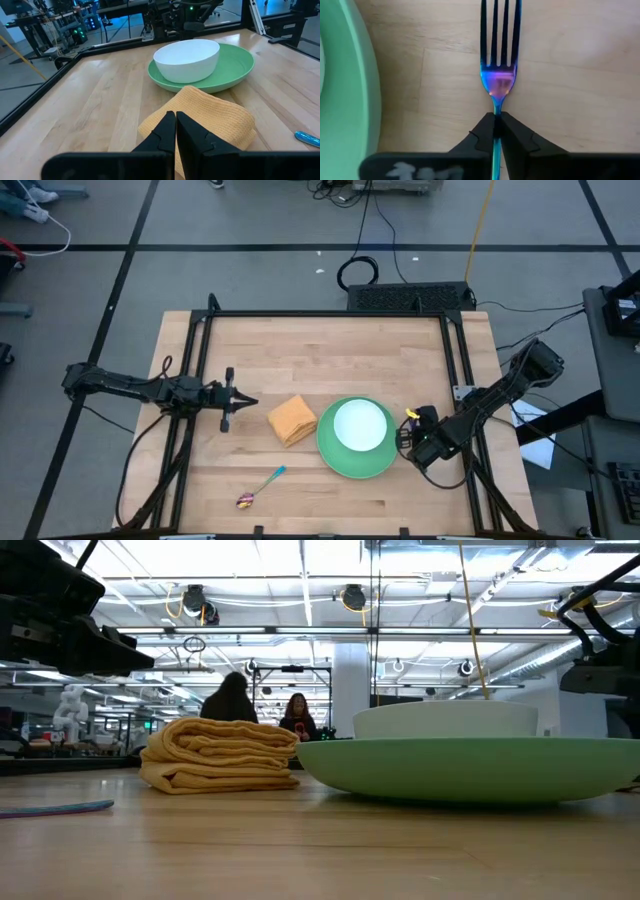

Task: Set table place
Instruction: Put the purple fork to the right of the light green plate

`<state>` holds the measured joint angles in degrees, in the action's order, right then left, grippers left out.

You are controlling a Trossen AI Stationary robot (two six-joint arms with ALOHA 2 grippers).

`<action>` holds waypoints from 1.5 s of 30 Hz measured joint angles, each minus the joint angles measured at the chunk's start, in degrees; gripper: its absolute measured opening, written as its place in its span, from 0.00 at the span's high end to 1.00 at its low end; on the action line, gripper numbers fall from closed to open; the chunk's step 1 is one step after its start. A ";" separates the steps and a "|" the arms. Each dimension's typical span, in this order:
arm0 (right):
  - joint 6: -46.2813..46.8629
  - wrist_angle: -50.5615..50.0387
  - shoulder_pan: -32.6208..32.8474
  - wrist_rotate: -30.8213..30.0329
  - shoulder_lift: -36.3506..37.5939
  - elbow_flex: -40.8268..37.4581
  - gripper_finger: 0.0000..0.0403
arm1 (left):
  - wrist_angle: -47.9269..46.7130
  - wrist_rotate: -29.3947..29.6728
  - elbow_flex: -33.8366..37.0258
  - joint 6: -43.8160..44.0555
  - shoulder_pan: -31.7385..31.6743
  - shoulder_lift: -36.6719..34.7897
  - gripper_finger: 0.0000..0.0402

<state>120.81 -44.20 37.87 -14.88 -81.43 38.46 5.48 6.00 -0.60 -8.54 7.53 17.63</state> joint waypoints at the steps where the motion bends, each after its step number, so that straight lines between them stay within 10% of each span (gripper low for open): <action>1: -0.02 0.13 0.00 0.00 0.00 0.00 0.93 | 0.00 0.00 0.00 0.02 0.00 -0.02 0.95; 45: -3.09 0.18 -0.02 0.69 0.44 0.01 0.75 | -0.54 -0.02 0.00 0.00 -0.01 -0.02 0.95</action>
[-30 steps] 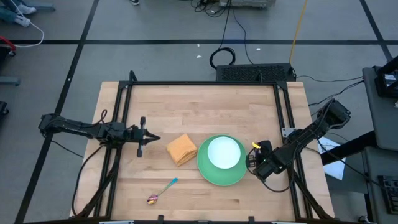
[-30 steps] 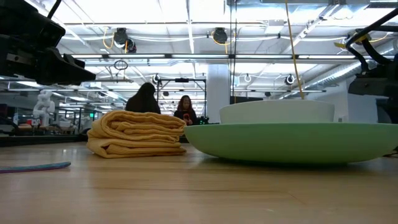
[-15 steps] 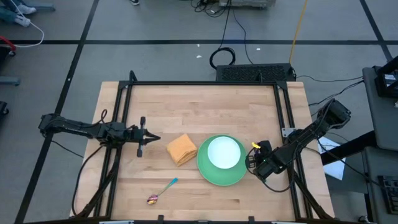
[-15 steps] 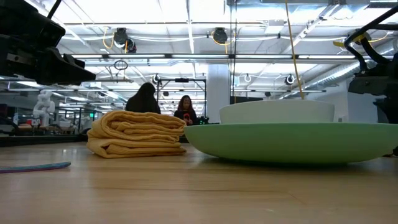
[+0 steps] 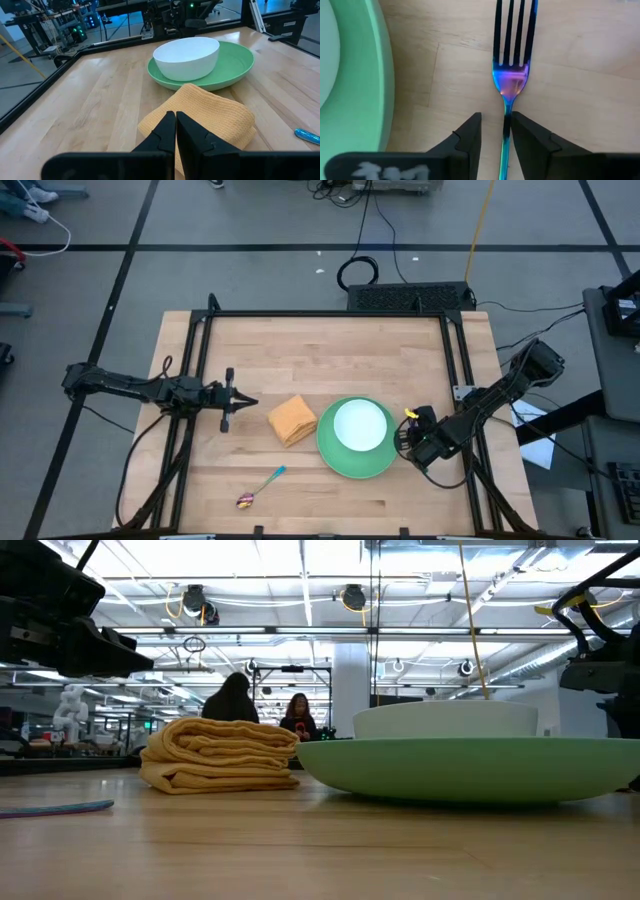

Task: Set table place
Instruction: Put the purple fork to the right of the light green plate, then put the purple spoon into the white bowl

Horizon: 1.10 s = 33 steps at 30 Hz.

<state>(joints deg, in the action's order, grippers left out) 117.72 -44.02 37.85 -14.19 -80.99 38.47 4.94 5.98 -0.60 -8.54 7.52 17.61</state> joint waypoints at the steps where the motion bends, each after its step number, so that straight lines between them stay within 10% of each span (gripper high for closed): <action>1: -0.14 -0.16 -0.01 0.34 0.00 0.02 0.75 | -0.01 0.00 0.00 0.01 0.00 0.01 0.95; 33: -10.12 -1.04 -0.02 -5.38 8.37 0.16 0.85 | -0.40 0.02 0.00 0.02 0.01 0.01 0.95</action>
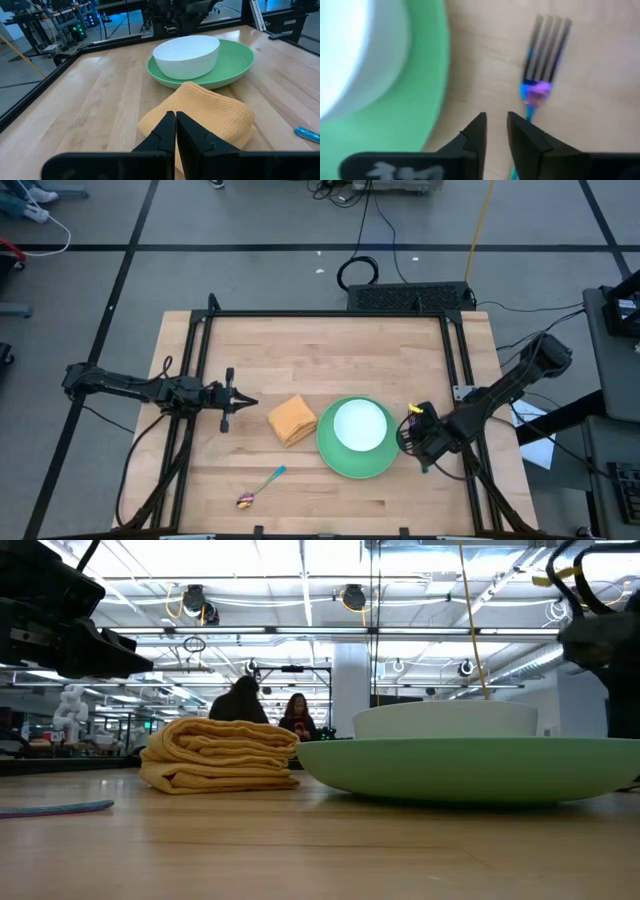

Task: Set table place
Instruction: Put the purple spoon into the white bowl

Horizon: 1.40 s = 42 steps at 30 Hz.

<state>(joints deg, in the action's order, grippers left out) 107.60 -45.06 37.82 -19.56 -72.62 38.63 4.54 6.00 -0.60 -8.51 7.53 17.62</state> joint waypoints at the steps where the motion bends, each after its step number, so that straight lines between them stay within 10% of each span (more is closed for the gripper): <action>1: -1.09 0.28 0.00 -0.54 0.55 0.00 0.87 | 0.00 0.00 0.00 0.00 -0.01 0.00 0.95; 25: -58.59 11.04 -0.27 -7.61 2.23 0.09 1.00 | -0.07 0.04 0.00 -0.33 -0.01 0.00 0.95; 42: -71.17 15.01 -0.83 -8.81 4.77 0.09 1.00 | -0.15 0.07 0.00 -0.63 -0.02 0.01 0.95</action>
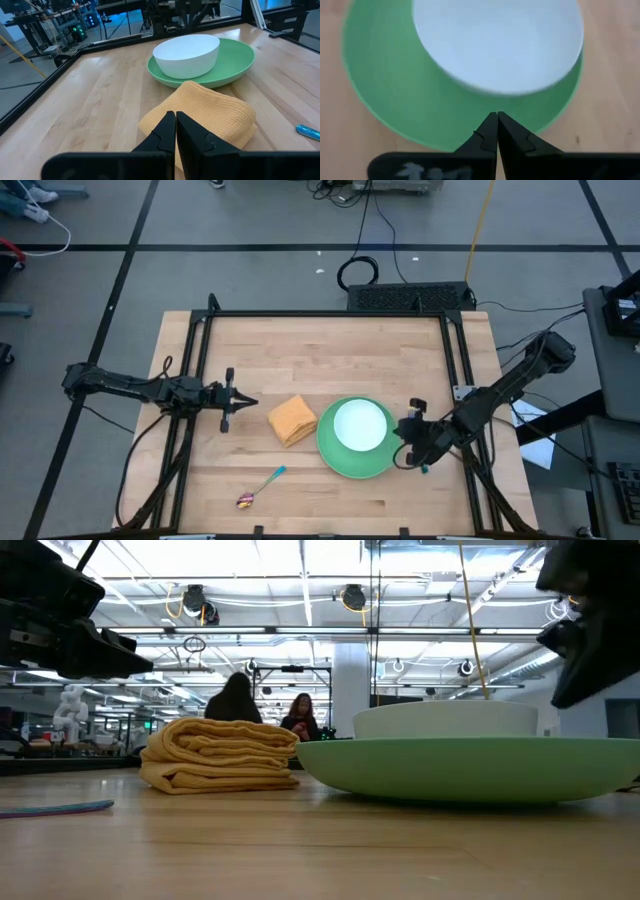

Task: Set table place
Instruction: Put the purple spoon into the white bowl

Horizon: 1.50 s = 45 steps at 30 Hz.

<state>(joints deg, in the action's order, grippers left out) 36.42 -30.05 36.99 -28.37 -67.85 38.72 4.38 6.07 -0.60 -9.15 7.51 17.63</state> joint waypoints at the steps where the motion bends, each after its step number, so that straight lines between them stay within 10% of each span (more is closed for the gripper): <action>1: -1.38 0.42 -0.24 -0.18 1.13 0.00 1.00 | 0.00 0.00 0.00 -0.04 0.00 -0.02 0.95; 18: -35.95 12.73 -8.41 -3.37 19.72 -0.02 1.00 | 0.02 1.24 0.00 0.43 0.00 -0.02 0.95; 31: -37.97 6.42 -8.85 3.54 37.31 -0.04 1.00 | 0.12 4.57 0.00 1.36 0.02 0.00 0.95; 45: -41.93 2.96 -8.83 9.10 40.23 -0.07 1.00 | 1.29 4.59 0.00 2.89 0.00 0.00 0.95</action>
<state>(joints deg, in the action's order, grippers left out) -5.50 -27.09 28.16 -19.27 -27.62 38.65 5.67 10.66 -0.60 -6.25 7.51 17.63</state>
